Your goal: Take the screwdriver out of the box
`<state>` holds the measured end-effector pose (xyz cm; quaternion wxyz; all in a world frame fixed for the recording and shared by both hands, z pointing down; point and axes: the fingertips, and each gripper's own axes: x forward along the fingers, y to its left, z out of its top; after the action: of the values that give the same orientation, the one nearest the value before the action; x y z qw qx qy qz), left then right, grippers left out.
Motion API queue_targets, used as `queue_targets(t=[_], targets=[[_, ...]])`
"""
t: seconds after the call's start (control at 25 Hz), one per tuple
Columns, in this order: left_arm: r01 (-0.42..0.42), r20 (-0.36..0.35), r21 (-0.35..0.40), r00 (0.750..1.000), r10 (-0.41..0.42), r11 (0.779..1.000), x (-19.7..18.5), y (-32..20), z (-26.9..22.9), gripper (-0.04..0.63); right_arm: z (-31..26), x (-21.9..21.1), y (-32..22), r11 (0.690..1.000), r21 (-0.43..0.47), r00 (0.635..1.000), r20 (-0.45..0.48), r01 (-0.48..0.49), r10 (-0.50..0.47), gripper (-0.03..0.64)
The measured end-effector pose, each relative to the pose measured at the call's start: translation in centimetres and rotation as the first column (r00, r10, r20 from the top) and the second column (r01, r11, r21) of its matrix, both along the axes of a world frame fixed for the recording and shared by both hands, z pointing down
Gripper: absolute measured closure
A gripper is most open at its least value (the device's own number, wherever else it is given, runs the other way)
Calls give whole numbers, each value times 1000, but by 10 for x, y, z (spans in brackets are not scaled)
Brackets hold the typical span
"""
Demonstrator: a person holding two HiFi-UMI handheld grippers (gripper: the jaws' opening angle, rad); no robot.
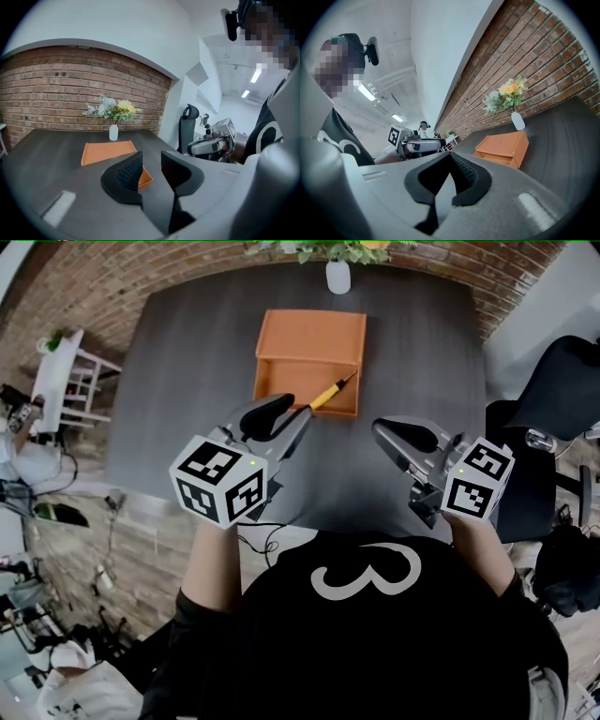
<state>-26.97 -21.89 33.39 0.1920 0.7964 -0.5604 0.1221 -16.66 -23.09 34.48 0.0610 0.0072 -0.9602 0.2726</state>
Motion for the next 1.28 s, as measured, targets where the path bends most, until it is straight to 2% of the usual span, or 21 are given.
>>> queue_targets(t=[0.24, 0.44, 0.72, 0.84, 1.04, 1.28], targets=[[-144, 49, -105, 988, 150, 984, -8, -38, 28, 388, 17, -9, -10, 997, -36, 997, -35, -73, 72, 615], [-233, 107, -198, 960, 257, 952, -10, -65, 60, 362, 27, -6, -22, 987, -56, 987, -57, -152, 149, 615], [-317, 99, -307, 927, 361, 897, 2, -90, 106, 374, 46, 5, -30, 968, -85, 970, -86, -234, 227, 615], [-329, 134, -363, 907, 399, 872, 4, -95, 130, 371, 53, 8, -30, 960, -99, 962, -98, -263, 254, 615], [-316, 176, -438, 888, 425, 842, 6, -101, 165, 368, 61, 14, -30, 949, -110, 952, -110, -296, 285, 615], [-288, 202, -494, 880, 431, 820, 2, -109, 197, 380, 73, 13, -30, 940, -130, 945, -127, -316, 301, 615]])
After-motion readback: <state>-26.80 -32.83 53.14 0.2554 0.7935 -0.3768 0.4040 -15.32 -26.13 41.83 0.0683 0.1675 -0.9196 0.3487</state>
